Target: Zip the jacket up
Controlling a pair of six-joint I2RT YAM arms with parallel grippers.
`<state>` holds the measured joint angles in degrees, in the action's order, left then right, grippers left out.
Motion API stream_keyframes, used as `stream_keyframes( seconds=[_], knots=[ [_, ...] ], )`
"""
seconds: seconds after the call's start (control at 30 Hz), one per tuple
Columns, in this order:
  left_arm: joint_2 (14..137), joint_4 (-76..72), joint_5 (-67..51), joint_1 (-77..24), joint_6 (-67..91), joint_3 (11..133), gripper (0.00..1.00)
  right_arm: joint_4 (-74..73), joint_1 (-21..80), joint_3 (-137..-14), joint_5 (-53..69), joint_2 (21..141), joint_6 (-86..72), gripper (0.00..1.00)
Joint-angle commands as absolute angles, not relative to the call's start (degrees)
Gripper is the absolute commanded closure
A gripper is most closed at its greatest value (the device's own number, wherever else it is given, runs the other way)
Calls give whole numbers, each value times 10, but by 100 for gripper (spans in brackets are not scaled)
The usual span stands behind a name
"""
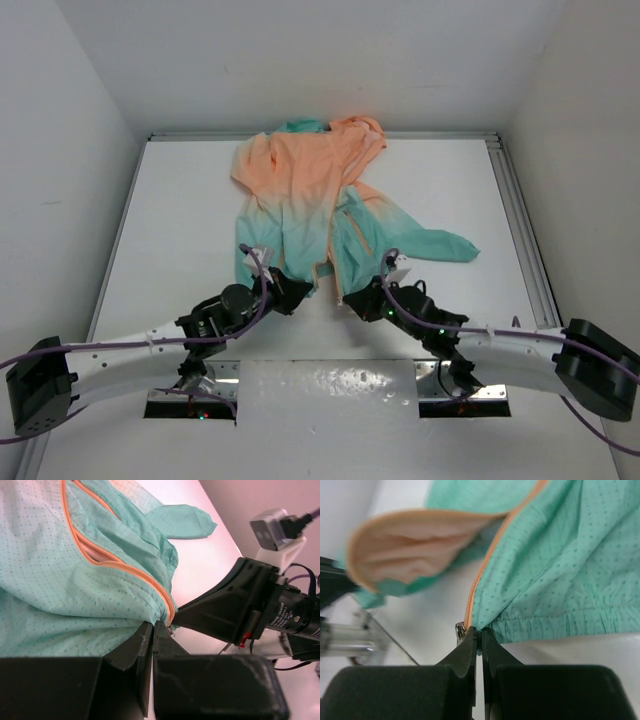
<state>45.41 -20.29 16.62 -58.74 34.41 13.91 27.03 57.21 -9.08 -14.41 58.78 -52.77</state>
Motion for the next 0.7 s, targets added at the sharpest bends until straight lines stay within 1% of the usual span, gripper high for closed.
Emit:
stream_keyframes(
  seconds=[0.0,0.13,0.3,0.47,0.67],
  knots=[
    [448,-217,163,-578,380,169,100,478,576,-44,-163,541,-558,100],
    [451,-196,157,-577,415,186,100,544,576,-11,-173,524,-547,100],
    [472,-176,149,-575,444,207,100,628,576,11,-157,530,-516,100],
    [500,-142,134,-572,462,243,100,656,576,12,-152,540,-472,100],
    [504,-127,118,-568,473,265,100,629,576,4,-137,531,-442,100]
  ],
)
